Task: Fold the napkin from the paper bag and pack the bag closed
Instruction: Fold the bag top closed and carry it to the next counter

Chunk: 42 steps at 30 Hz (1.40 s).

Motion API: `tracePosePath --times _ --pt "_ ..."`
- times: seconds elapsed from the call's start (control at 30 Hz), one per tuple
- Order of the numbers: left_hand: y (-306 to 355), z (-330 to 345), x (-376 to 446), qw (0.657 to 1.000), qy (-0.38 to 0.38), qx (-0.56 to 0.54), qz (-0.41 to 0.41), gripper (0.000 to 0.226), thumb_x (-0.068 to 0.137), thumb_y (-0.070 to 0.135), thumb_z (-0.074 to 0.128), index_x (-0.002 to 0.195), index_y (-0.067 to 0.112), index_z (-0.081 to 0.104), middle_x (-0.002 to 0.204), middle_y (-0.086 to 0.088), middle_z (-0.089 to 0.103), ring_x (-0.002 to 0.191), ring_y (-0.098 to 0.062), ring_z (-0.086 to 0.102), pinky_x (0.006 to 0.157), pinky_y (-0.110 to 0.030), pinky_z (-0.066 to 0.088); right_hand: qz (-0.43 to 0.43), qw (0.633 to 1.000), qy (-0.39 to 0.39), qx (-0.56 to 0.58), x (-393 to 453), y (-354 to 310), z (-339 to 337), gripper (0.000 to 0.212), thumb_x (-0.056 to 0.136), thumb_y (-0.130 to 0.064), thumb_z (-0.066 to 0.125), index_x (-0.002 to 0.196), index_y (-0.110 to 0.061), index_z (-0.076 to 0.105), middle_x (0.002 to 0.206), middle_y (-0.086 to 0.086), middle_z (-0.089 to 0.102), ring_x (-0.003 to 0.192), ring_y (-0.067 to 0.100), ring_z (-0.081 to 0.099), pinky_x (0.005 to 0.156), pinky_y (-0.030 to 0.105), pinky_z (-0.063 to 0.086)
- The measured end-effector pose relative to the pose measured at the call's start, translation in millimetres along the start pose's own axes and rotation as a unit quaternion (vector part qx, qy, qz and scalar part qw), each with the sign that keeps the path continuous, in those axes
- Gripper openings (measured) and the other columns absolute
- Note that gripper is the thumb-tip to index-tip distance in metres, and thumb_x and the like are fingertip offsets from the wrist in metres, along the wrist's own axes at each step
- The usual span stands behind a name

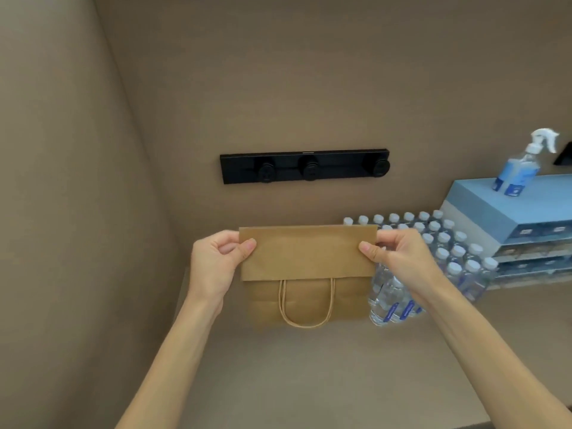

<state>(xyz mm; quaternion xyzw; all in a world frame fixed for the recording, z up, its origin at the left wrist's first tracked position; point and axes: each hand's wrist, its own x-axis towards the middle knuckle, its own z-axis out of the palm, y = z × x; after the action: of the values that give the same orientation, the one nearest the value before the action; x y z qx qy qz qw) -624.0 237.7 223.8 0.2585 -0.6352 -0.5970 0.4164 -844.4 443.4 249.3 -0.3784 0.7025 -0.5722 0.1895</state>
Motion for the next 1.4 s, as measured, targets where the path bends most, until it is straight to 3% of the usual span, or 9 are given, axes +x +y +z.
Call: tracePosePath --times 0.23,0.4,0.6,0.73,0.97,1.13,1.2,1.3,1.4 --pt "-93 -5 -23 0.988 0.057 0.081 -0.118 0.012 0.084 -0.003 0.073 0.077 -0.009 0.064 0.072 -0.013 0.075 0.066 -0.015 0.063 0.068 -0.028 0.050 0.085 0.987 -0.087 -0.108 29 102 31 0.008 0.084 -0.009 0.077 0.080 -0.003 0.077 0.082 0.021 0.077 0.081 0.039 0.072 0.083 0.053 0.056" --pt "-144 -16 -38 0.973 0.077 0.112 -0.189 0.038 0.083 -0.010 0.070 0.058 0.010 0.049 0.050 0.012 0.056 0.050 -0.001 0.047 0.050 -0.013 0.036 0.145 0.973 -0.110 -0.141 24 151 63 0.017 0.078 -0.006 0.081 0.070 0.004 0.071 0.076 0.027 0.073 0.065 0.018 0.058 0.068 0.044 0.053" --pt "-190 -35 -44 0.955 0.069 0.152 -0.243 0.031 0.083 -0.010 0.070 0.063 0.009 0.055 0.055 0.004 0.059 0.056 -0.011 0.049 0.058 -0.024 0.038 0.187 0.960 -0.125 -0.165 16 192 93 0.029 0.074 -0.009 0.085 0.066 0.010 0.063 0.057 0.006 0.052 0.060 0.014 0.039 0.057 0.029 0.032" --pt "-212 -43 -50 0.942 0.054 0.198 -0.267 0.033 0.081 -0.008 0.073 0.063 0.018 0.064 0.050 0.013 0.067 0.051 0.000 0.057 0.054 -0.012 0.041 0.222 0.951 -0.135 -0.165 12 217 108 0.033 0.073 -0.007 0.085 0.066 0.013 0.060 0.059 0.004 0.047 0.063 0.014 0.036 0.057 0.027 0.029" --pt "-234 -48 -56 0.918 0.020 0.294 -0.267 0.034 0.081 0.005 0.078 0.062 0.030 0.064 0.055 0.023 0.069 0.065 -0.015 0.062 0.057 -0.007 0.040 0.234 0.938 -0.149 -0.207 0 239 113 0.038 0.075 -0.010 0.085 0.051 -0.017 0.055 0.052 -0.007 0.047 0.050 0.008 0.038 0.050 0.016 0.033" --pt "-230 -46 -46 0.901 -0.057 0.364 -0.229 0.017 0.081 0.016 0.079 0.074 0.028 0.069 0.068 0.002 0.076 0.071 -0.021 0.068 0.066 -0.024 0.050 0.173 0.918 -0.217 -0.283 8 231 111 0.007 0.082 -0.021 0.077 0.082 -0.024 0.071 0.075 -0.004 0.069 0.076 0.017 0.062 0.071 0.025 0.050" --pt "-227 -46 -41 0.883 -0.115 0.412 -0.195 0.011 0.082 0.022 0.078 0.091 0.026 0.074 0.082 0.001 0.077 0.082 -0.022 0.070 0.075 -0.030 0.052 0.112 0.899 -0.234 -0.354 9 225 115 0.015 0.089 -0.039 0.069 0.089 -0.024 0.071 0.075 -0.004 0.070 0.079 0.021 0.064 0.072 0.033 0.051" --pt "-220 -37 -33 0.828 -0.194 0.507 -0.143 0.019 0.089 0.040 0.067 0.098 0.024 0.072 0.094 0.002 0.077 0.096 -0.025 0.068 0.078 -0.032 0.053 0.003 0.836 -0.260 -0.483 12 218 126 0.040 0.099 -0.055 0.043 0.101 -0.026 0.070 0.088 -0.001 0.075 0.088 0.027 0.066 0.085 0.033 0.046" --pt "-213 -23 -27 0.749 -0.233 0.615 -0.084 0.032 0.094 0.049 0.053 0.098 0.021 0.069 0.099 -0.004 0.076 0.102 -0.029 0.066 0.074 -0.035 0.048 -0.038 0.781 -0.286 -0.554 14 212 139 0.043 0.104 -0.051 0.032 0.106 -0.025 0.066 0.100 0.003 0.076 0.098 0.028 0.068 0.109 0.038 0.030"
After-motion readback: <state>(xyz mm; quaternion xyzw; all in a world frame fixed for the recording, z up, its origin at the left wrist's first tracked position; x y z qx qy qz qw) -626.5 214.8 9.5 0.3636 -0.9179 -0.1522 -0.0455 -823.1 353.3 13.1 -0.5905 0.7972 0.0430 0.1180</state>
